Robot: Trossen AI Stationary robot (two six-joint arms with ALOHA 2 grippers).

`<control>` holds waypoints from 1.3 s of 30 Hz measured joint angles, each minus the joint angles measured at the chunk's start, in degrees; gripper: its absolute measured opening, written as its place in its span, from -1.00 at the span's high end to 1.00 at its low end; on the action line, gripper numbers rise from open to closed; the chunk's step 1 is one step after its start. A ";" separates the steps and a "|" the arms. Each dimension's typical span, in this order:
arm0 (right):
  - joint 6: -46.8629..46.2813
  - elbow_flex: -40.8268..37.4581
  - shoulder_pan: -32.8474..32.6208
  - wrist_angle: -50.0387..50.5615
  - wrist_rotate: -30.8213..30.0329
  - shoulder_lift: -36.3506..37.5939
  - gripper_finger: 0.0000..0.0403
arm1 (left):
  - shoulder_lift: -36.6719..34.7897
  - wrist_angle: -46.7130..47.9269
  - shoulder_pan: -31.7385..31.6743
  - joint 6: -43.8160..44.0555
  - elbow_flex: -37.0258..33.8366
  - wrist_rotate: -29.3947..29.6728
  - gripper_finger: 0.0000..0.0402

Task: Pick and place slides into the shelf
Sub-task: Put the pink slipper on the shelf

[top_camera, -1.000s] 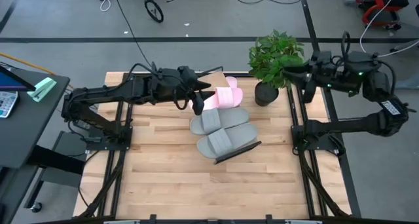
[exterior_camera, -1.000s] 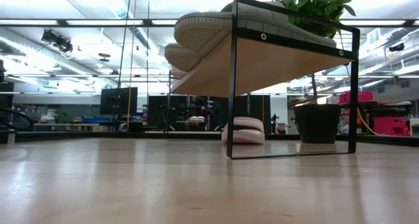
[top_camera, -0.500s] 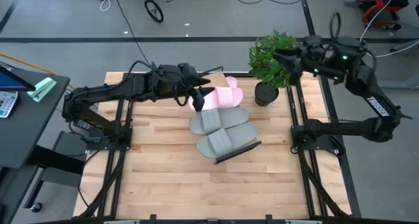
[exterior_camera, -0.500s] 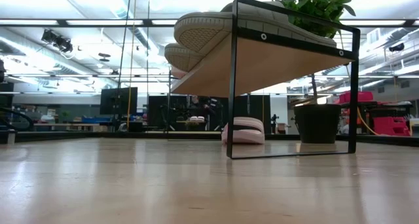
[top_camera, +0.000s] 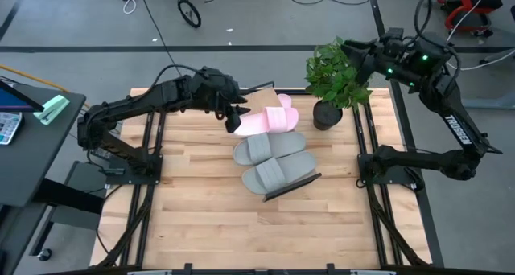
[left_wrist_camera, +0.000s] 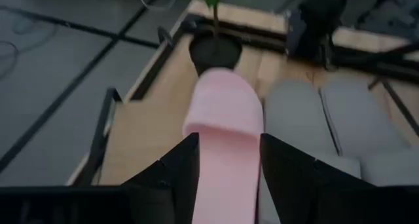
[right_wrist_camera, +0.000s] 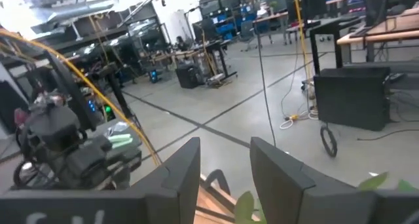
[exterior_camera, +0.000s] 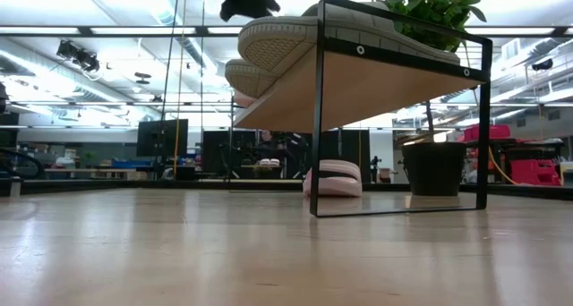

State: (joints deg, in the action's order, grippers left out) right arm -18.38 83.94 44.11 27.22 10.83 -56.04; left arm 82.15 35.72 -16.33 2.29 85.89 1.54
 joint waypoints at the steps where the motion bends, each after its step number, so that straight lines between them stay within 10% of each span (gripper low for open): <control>1: -0.06 0.00 0.45 0.00 0.22 0.03 0.31 | -0.16 1.12 -0.34 -0.05 0.00 -0.94 0.21; 39: -8.88 0.00 29.10 -17.70 14.66 -9.95 0.33 | -2.89 9.07 -6.76 -7.07 -0.02 -6.01 0.42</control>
State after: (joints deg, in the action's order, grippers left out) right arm -27.26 83.94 73.21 9.53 25.49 -66.00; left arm 79.26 44.79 -23.09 -4.78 85.86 -4.47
